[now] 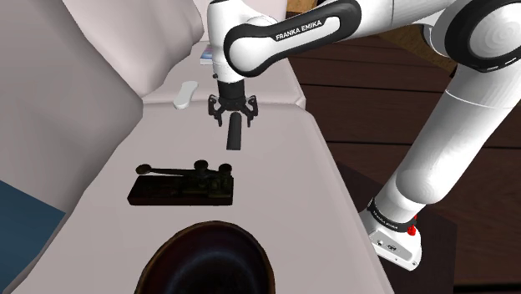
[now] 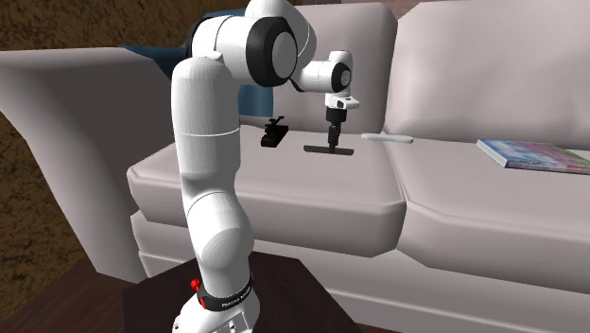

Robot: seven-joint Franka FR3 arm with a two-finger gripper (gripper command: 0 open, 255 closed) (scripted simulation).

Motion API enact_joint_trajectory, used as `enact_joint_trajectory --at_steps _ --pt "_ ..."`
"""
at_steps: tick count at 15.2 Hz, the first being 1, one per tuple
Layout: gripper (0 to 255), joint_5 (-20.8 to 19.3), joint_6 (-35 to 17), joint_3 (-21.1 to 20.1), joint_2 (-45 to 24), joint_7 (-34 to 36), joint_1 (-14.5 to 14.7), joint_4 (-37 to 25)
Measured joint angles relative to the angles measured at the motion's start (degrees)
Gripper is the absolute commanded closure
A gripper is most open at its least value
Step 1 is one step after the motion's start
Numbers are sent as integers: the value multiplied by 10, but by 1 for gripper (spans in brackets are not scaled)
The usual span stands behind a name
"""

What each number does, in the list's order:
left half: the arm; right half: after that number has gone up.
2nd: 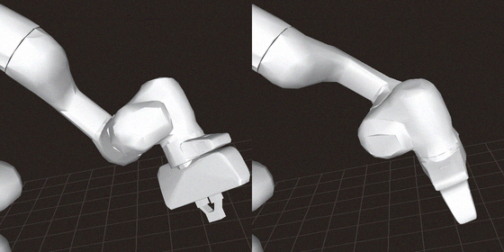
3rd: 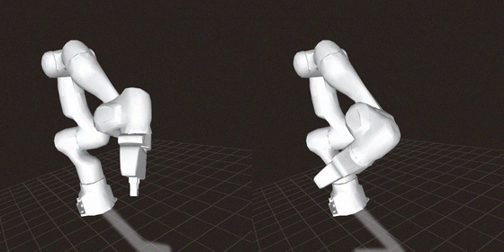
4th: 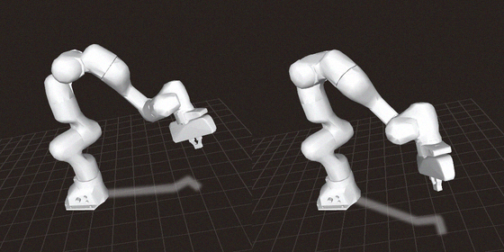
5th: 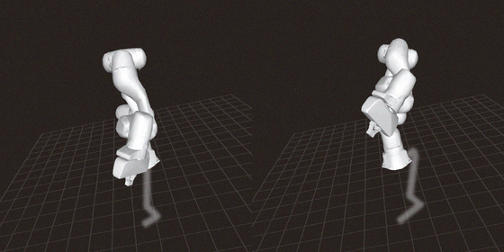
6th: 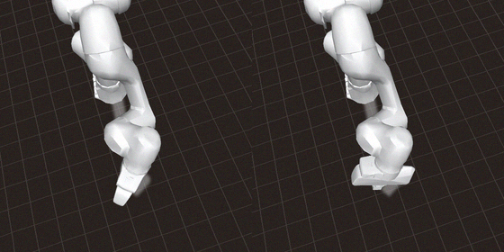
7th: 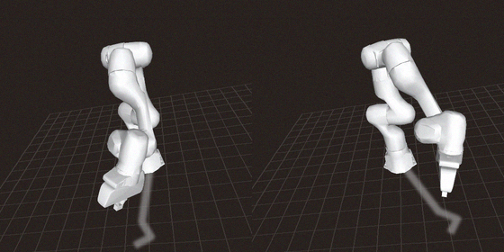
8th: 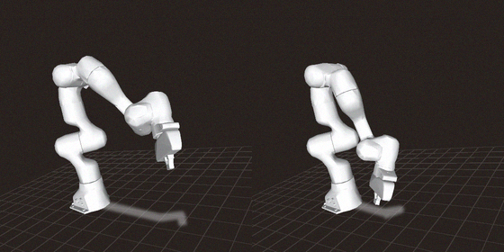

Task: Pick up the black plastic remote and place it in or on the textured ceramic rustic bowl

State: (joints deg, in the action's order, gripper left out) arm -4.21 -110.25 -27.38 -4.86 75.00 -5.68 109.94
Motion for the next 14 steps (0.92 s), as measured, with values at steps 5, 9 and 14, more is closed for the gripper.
enact_joint_trajectory --at_steps 5,9,14 --pt "255 0 0 0 1 0 0 -1" --pt "255 0 -1 0 2 -1 0 0" --pt "255 3 22 0 6 -3 -1 -17"
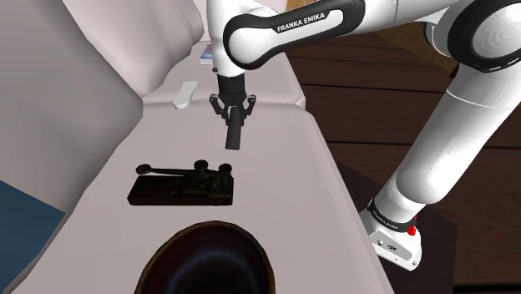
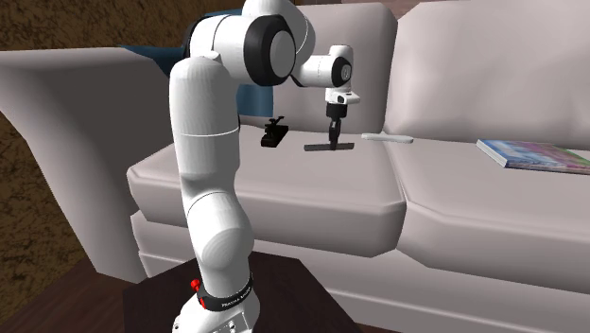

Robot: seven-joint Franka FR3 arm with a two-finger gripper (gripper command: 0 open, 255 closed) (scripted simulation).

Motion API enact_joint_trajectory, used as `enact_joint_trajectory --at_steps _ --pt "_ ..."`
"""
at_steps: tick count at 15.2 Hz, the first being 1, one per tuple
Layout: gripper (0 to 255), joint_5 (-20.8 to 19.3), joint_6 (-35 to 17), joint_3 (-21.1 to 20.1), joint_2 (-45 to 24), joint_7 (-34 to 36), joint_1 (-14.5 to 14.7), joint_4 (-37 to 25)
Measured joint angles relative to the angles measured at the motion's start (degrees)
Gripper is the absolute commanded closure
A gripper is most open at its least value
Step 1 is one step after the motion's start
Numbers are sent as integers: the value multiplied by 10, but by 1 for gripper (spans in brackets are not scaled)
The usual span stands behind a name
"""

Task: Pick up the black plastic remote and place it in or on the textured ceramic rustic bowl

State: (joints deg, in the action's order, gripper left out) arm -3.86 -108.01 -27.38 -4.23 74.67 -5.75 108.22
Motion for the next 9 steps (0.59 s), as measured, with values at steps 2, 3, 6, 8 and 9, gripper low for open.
enact_joint_trajectory --at_steps 2,3,6,8,9 --pt "255 2 13 -1 4 -1 0 -10" --pt "255 4 20 0 7 -2 0 -15" --pt "255 4 44 0 7 -4 0 -38" --pt "255 6 58 0 10 -6 -1 -50" --pt "255 6 66 0 11 -7 -1 -56"
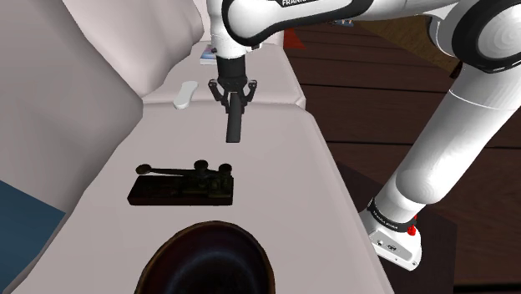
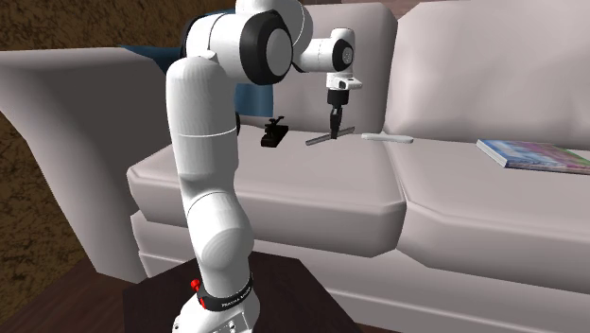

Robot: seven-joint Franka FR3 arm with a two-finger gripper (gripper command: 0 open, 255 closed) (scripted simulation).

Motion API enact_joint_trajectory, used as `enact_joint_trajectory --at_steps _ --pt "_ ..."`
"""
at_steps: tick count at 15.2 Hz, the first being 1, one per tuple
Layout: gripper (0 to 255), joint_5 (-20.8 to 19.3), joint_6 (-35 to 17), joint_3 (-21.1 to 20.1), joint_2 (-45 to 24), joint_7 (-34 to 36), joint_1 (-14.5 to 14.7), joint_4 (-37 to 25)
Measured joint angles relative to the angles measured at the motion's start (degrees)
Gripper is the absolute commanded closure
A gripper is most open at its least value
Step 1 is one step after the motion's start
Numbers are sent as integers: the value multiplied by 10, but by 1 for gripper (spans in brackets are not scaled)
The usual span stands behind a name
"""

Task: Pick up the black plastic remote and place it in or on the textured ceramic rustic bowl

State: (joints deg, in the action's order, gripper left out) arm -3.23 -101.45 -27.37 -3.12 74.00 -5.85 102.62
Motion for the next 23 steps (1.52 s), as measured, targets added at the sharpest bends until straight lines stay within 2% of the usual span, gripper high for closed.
enact_joint_trajectory --at_steps 13,23 --pt "255 -1 101 -2 -4 -1 2 -104" --pt "255 -12 187 -6 -28 5 10 -211"
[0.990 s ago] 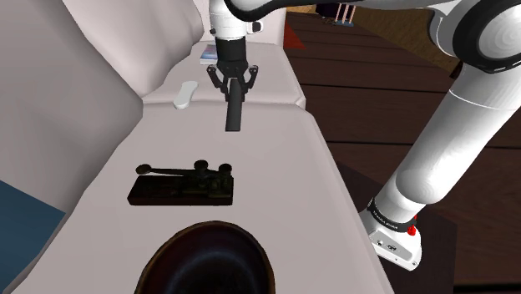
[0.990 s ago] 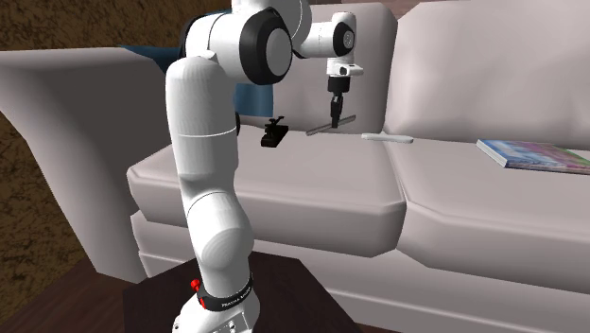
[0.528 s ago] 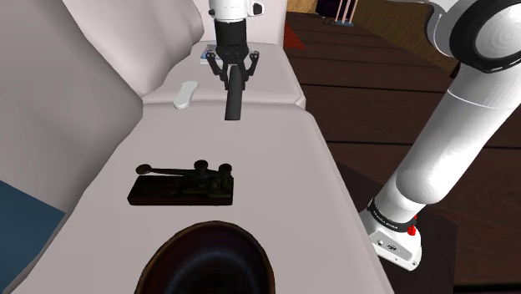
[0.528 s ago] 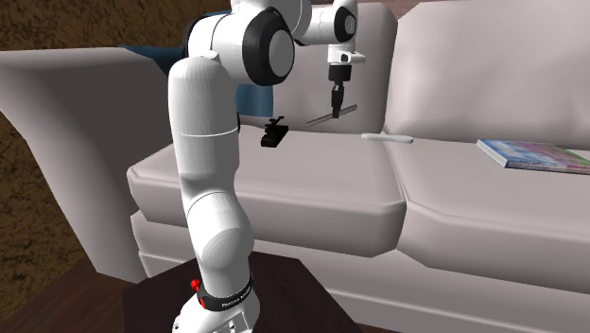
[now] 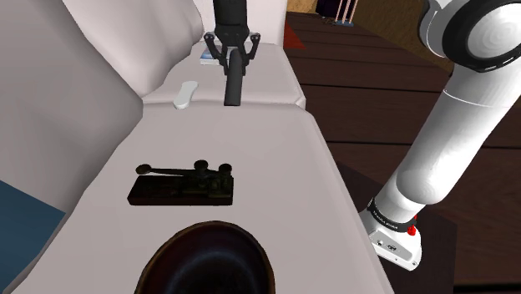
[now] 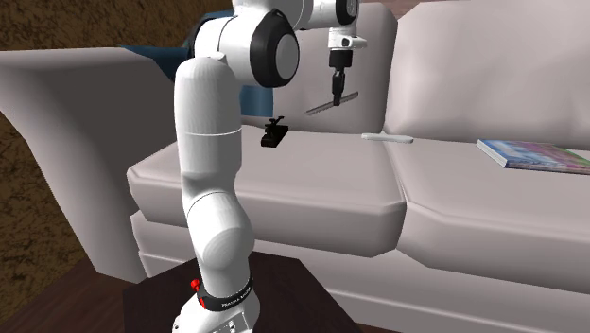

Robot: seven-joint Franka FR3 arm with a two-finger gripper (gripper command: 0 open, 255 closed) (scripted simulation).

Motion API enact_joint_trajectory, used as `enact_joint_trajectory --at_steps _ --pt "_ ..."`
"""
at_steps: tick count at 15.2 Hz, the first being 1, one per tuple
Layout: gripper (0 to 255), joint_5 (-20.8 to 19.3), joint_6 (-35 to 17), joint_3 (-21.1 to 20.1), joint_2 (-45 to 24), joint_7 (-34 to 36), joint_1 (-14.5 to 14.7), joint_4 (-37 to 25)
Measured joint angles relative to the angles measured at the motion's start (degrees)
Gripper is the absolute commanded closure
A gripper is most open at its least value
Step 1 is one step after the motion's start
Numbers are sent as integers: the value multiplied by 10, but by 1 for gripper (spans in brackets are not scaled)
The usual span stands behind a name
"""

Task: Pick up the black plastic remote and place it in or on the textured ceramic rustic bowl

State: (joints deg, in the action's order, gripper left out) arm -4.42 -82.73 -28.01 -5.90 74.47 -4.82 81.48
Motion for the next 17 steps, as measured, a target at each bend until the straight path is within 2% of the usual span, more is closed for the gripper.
enact_joint_trajectory --at_steps 3,6,17 --pt "255 2 10 -7 2 14 8 -7" --pt "255 17 4 -19 31 41 20 26" --pt "255 52 -6 -85 78 175 86 77"
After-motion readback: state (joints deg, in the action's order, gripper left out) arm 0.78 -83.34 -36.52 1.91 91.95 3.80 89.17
